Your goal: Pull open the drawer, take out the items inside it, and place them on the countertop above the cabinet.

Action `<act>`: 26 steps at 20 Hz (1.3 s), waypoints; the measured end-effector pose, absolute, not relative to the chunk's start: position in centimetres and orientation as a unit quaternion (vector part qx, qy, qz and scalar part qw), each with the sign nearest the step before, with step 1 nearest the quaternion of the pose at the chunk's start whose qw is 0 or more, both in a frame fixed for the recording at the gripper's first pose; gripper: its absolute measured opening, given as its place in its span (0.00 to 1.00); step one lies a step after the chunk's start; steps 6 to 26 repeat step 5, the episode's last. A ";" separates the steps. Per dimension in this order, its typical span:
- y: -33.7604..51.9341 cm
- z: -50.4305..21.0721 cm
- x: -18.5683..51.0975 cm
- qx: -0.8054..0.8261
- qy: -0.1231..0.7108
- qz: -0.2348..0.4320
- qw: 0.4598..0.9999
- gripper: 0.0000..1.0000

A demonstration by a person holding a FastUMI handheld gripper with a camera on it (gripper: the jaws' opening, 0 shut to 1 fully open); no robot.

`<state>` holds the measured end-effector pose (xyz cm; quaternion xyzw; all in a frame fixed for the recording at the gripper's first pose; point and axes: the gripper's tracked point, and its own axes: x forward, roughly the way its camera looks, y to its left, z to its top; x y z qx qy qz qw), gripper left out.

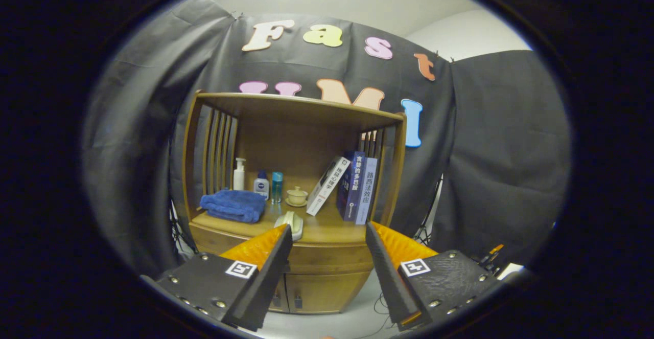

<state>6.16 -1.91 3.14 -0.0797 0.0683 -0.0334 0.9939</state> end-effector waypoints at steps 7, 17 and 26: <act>-2.8 1.5 6.3 -0.078 0.084 -0.036 0.993 0.82; -2.8 1.5 6.3 -0.078 0.084 -0.036 0.993 0.82; -2.8 1.5 6.3 -0.078 0.084 -0.036 0.993 0.82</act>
